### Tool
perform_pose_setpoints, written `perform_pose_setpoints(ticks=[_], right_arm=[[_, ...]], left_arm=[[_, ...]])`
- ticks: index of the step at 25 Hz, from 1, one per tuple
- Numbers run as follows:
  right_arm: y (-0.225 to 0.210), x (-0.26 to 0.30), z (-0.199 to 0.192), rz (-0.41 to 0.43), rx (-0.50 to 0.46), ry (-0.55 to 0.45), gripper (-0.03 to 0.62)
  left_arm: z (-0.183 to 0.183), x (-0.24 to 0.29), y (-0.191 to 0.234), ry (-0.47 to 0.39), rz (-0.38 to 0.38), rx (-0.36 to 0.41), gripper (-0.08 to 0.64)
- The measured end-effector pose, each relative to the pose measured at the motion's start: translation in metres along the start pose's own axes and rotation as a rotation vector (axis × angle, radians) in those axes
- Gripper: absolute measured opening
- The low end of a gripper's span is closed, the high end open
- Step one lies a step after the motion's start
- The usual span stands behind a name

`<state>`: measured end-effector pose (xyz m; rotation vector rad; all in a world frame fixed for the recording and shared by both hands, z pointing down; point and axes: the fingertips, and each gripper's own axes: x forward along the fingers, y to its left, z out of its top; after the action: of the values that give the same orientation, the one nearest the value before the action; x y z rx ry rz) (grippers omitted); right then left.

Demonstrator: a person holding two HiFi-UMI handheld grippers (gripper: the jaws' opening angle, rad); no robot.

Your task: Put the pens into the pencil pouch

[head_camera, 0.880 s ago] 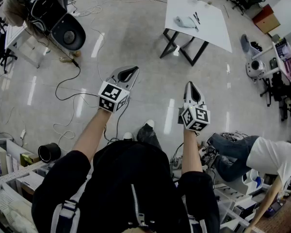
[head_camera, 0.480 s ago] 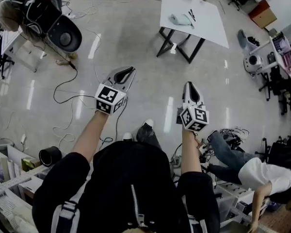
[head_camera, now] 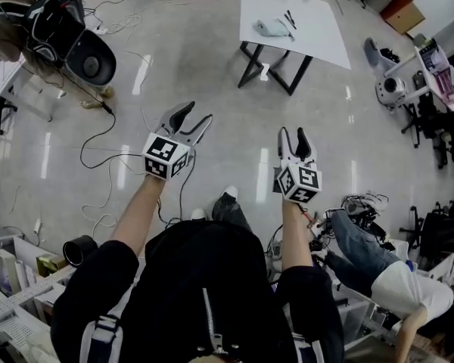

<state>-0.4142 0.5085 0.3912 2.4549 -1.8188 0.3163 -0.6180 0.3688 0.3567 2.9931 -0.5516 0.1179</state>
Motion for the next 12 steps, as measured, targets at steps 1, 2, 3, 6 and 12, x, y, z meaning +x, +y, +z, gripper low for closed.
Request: perform_pose_setpoints(ticks=[1,2,3,6,12], right_arm=[[-0.003,0.003,0.001,-0.006,-0.003,0.0,0.212],[-0.006,0.006,0.002,-0.01,-0.004,0.001,0.213],[-0.009,0.01,0.003,-0.01,-0.004,0.002,0.215],[-0.018,0.026,0.005,-0.006,0.001,0.002,0.218],[-0.046,0.061,0.014,0.02,0.002,0.013,0.218]], left_arm=[[0.0,0.004,0.002,0.001,0.0,0.0,0.23],[0.0,0.008,0.003,0.003,-0.001,0.0,0.23],[-0.001,0.012,0.005,0.007,0.0,-0.001,0.23],[-0.002,0.027,0.012,0.018,0.003,-0.01,0.23],[0.002,0.072,0.013,0.034,0.002,-0.013,0.23]])
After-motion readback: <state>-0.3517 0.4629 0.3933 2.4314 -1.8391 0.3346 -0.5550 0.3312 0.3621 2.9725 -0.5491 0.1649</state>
